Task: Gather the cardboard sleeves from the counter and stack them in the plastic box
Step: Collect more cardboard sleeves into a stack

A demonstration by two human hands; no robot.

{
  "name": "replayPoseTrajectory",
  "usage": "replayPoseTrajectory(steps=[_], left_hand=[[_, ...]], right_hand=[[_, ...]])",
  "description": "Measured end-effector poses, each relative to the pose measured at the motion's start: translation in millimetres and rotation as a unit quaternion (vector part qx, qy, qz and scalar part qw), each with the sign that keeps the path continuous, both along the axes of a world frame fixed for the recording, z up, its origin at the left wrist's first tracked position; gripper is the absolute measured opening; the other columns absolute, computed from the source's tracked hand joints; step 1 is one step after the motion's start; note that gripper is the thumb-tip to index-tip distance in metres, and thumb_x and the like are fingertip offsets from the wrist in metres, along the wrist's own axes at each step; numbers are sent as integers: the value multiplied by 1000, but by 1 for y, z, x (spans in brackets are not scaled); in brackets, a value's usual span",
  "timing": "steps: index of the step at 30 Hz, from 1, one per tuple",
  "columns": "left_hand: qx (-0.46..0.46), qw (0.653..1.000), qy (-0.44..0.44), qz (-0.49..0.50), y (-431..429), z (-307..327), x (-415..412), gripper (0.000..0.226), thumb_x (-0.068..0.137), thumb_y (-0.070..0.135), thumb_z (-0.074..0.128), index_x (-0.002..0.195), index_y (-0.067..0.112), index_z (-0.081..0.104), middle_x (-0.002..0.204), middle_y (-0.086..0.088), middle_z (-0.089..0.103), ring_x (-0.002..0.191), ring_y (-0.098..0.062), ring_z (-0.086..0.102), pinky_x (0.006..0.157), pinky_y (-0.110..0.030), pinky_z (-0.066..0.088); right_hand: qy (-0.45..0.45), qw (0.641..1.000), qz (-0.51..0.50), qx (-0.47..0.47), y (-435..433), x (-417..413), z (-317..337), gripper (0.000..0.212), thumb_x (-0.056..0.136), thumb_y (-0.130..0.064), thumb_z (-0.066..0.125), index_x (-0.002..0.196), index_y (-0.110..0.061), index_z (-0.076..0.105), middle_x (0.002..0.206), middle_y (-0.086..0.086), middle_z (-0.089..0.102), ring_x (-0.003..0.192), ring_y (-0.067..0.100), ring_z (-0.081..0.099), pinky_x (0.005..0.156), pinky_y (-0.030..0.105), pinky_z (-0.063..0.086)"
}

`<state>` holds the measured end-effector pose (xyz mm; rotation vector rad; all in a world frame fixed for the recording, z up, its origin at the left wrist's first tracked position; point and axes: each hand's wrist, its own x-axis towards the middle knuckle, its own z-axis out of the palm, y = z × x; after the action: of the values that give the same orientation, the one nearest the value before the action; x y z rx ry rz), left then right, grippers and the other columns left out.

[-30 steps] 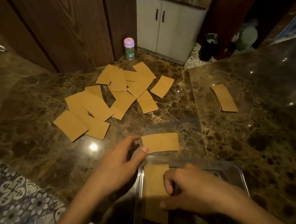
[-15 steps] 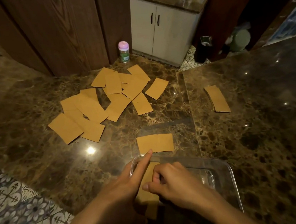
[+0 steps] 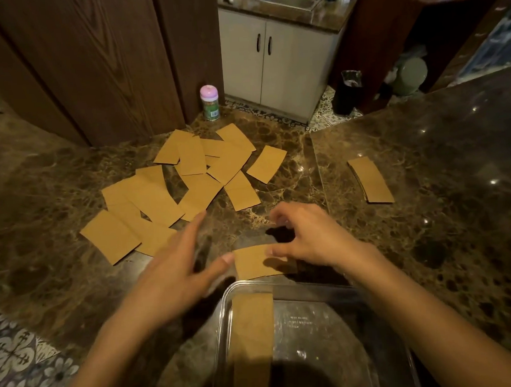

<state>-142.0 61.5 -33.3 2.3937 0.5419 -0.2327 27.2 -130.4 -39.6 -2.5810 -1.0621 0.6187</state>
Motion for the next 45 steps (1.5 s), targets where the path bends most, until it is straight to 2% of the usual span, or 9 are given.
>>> replayPoseTrajectory(steps=[3, 7, 18, 24, 30, 34, 38, 41, 45], left_hand=[[152, 988, 20, 15, 40, -31, 31, 102, 69, 94, 35, 156, 43, 18, 167, -6, 20, 151, -32, 21, 118, -63, 24], [223, 970, 88, 31, 81, -59, 60, 110, 64, 100, 32, 156, 44, 13, 170, -10, 1, 153, -44, -1, 115, -74, 4], [242, 964, 111, 13, 133, -66, 166, 122, 53, 108, 22, 157, 50, -4, 170, -9, -14, 151, -48, -16, 115, -75, -3], [206, 972, 109, -33, 120, -79, 202, 118, 58, 106, 25, 158, 49, -3, 170, -8, -17, 152, -45, -16, 114, -75, -5], [219, 971, 44, -87, 78, -103, 180, 98, 73, 99, 11, 155, 52, -12, 164, -4, -32, 147, -43, -32, 112, -72, -16], [234, 962, 4, -140, 48, -106, 155, 91, 77, 95, 12, 153, 53, -17, 160, -2, -40, 144, -42, -38, 111, -70, -20], [221, 958, -65, -169, 27, -113, 136, 88, 82, 93, 25, 158, 49, 16, 169, -8, -2, 151, -50, -5, 111, -71, -4], [229, 950, -87, -194, 22, -114, 126, 85, 84, 90, 29, 157, 48, 22, 168, -7, 18, 149, -51, 15, 107, -69, 5], [188, 970, -125, -94, 38, -97, 104, 84, 84, 91, 25, 154, 57, -6, 167, 8, -19, 154, -35, -17, 116, -61, -16]], right_hand=[[51, 993, 63, -83, 4, 10, -14, 101, 71, -54, 90, 155, -29, 40, 153, -2, 46, 143, 21, 41, 115, 42, 41], [35, 990, 99, -89, 9, 9, -32, 100, 70, -56, 89, 154, -29, 41, 143, -4, 45, 136, 20, 40, 111, 39, 40], [76, 989, 108, -72, 33, 15, -38, 47, 84, -41, 84, 116, -28, 53, 120, -10, 51, 114, 15, 49, 84, 32, 44], [202, 975, -38, 83, 42, 41, -39, 48, 87, -35, 83, 125, -34, 54, 112, -11, 67, 99, 8, 67, 77, 29, 57], [297, 852, -308, 303, 68, 110, -50, 55, 86, -19, 85, 134, -16, 57, 112, -4, 75, 102, 12, 72, 83, 26, 56], [116, 917, -289, 250, 95, 144, -61, 51, 84, -42, 84, 125, -21, 62, 109, -7, 74, 94, 7, 68, 75, 24, 53], [-75, 976, -197, 60, 125, 161, -74, 79, 80, -78, 60, 144, -31, 55, 138, 7, 57, 134, 30, 49, 109, 48, 41], [-47, 990, -130, -8, 145, 165, -80, 100, 79, -90, 47, 163, -42, 20, 173, 8, 9, 160, 33, 2, 125, 61, 4], [-18, 998, -32, -60, 153, 168, -81, 111, 66, -102, 43, 159, -59, 0, 175, 3, -16, 160, 32, -20, 123, 63, -14]])
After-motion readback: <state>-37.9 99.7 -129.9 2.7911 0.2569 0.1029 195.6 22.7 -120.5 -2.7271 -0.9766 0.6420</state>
